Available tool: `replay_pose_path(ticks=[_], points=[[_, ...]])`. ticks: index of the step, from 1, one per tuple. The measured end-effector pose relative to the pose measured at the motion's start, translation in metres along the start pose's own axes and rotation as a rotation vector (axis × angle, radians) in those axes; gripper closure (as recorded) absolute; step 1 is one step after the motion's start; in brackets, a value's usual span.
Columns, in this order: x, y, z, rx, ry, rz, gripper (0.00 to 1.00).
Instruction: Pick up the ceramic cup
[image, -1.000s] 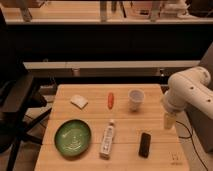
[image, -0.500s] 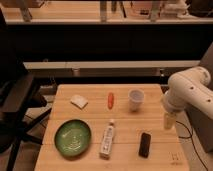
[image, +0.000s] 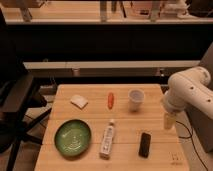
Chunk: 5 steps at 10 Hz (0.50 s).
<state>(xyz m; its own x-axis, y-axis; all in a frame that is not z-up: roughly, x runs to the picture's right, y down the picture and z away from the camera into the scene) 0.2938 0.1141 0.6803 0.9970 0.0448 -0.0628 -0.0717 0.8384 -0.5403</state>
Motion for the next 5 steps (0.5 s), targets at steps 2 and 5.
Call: replay_pose_path(ticks=[2, 5], points=[[0.0, 0.0, 0.0, 0.0, 0.0, 0.0, 0.2], [-0.0017, -0.0052, 0.0007, 0.011, 0.011, -0.026, 0.2]])
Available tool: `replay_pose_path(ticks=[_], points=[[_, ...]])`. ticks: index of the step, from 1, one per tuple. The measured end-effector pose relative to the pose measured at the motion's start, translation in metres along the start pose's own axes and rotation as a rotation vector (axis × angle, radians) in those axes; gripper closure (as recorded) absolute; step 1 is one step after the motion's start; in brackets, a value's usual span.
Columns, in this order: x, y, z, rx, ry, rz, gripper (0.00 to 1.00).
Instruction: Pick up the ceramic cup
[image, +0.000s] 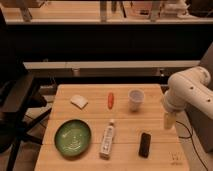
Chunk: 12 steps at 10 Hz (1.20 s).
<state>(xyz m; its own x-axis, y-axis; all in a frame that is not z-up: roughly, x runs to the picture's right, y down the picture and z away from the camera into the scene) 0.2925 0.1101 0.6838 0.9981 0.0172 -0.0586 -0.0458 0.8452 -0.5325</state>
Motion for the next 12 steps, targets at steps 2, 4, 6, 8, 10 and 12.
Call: replay_pose_path(ticks=[2, 4, 6, 8, 10, 12], points=[[-0.012, -0.016, 0.003, 0.013, 0.005, -0.053, 0.2], [-0.013, -0.017, 0.004, 0.024, 0.018, -0.083, 0.2], [-0.015, -0.021, 0.007, 0.029, 0.017, -0.102, 0.2], [-0.016, -0.031, 0.015, 0.038, 0.019, -0.137, 0.2], [-0.019, -0.04, 0.02, 0.05, 0.025, -0.173, 0.2], [-0.017, -0.04, 0.024, 0.053, 0.024, -0.187, 0.2]])
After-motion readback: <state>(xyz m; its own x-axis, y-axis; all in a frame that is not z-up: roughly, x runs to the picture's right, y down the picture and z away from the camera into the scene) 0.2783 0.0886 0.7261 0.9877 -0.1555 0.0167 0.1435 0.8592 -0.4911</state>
